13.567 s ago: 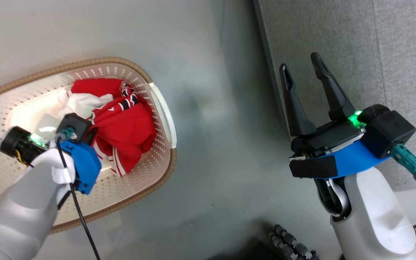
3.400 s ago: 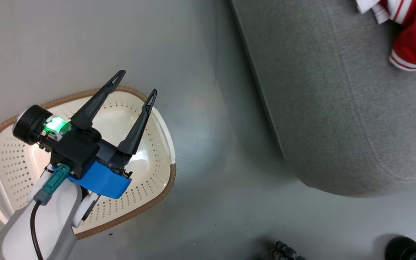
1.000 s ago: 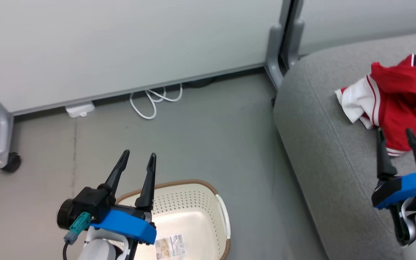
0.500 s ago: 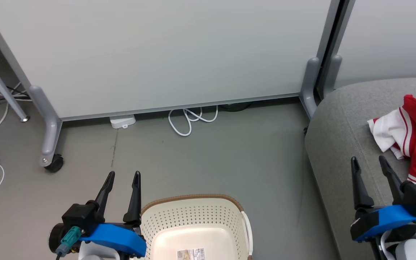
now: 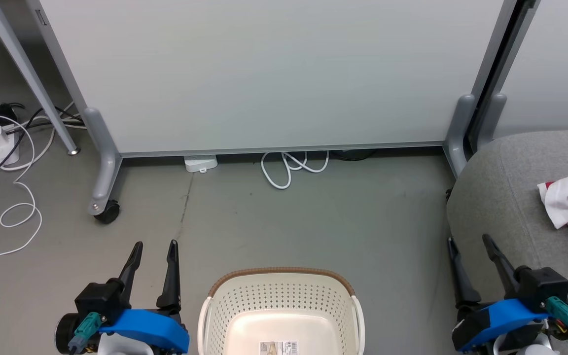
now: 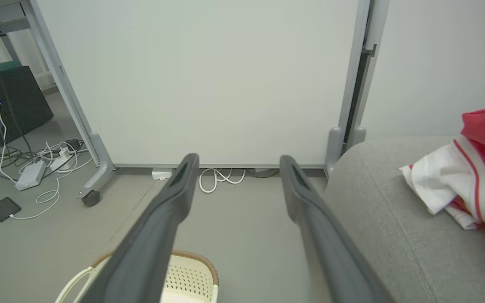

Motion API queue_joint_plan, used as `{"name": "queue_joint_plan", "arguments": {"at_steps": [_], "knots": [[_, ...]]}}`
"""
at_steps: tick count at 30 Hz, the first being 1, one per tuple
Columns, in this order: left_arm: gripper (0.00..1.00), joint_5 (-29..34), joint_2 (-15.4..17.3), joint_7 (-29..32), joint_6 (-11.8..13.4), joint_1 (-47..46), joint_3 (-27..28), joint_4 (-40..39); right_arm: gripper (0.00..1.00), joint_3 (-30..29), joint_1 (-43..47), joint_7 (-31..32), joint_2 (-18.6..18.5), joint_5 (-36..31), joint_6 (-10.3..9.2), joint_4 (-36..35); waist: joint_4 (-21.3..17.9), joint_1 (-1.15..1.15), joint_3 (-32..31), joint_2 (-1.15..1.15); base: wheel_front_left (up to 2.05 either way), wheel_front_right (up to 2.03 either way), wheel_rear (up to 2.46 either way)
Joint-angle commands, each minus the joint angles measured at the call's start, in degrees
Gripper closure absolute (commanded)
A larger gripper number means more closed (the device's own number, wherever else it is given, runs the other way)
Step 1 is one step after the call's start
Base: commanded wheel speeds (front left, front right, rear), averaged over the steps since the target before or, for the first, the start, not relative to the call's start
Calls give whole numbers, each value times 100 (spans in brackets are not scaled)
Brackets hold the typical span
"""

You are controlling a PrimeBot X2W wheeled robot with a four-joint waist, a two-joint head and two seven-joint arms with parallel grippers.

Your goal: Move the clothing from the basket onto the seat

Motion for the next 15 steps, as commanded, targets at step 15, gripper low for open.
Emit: {"name": "queue_joint_plan", "arguments": {"at_steps": [15], "knots": [[0, -67, 58, -14, -12, -10, -38, 134, 0, 88, 99, -77, 32, 144, 1, 176, -4, 0, -44, 0, 0, 0, 0]]}}
